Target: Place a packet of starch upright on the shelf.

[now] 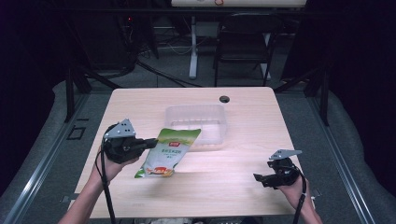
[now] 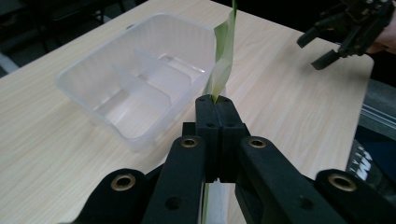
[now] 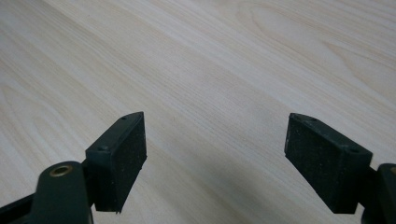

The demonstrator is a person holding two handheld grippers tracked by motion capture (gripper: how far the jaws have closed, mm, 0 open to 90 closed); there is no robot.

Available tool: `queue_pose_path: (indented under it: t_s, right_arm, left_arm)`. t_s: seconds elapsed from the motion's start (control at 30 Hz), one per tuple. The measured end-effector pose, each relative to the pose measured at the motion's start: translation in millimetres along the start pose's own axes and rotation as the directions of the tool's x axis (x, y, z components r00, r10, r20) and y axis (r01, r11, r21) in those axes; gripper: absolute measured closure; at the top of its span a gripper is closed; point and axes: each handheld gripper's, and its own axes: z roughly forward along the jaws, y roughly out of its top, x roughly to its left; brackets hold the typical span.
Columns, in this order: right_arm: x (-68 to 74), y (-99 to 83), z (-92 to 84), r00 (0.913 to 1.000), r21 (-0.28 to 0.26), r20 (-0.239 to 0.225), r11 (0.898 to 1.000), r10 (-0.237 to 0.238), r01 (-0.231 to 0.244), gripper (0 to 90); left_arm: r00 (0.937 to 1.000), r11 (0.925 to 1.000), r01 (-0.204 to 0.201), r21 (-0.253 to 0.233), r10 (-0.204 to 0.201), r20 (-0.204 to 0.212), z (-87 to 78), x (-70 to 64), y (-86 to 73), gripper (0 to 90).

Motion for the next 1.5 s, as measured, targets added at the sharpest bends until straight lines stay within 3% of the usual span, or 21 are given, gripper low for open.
queue_pose_path:
  t_s: [0.53,0.9,1.5]
  right_arm:
    - [-0.7,0.2,1.8,0.9999,-0.001,0.014,1.000,0.005,-0.005,20.1]
    - [-4.1,-0.2,0.9,0.9987,0.001,0.045,1.000,0.025,-0.025,19.1]
    - [-5.7,-0.3,2.0,0.9983,0.002,0.045,0.999,0.038,-0.038,17.8]
  left_arm:
    - [0.9993,0.9992,0.036,-0.020,-0.036,0.003,-6.7,7.4,16.2,90.0]
    - [0.9981,0.9987,0.045,-0.024,-0.046,-0.043,-8.7,16.3,35.4,90.0]
    - [0.9903,0.9932,0.087,-0.077,-0.095,-0.101,-2.4,35.9,67.5,90.0]
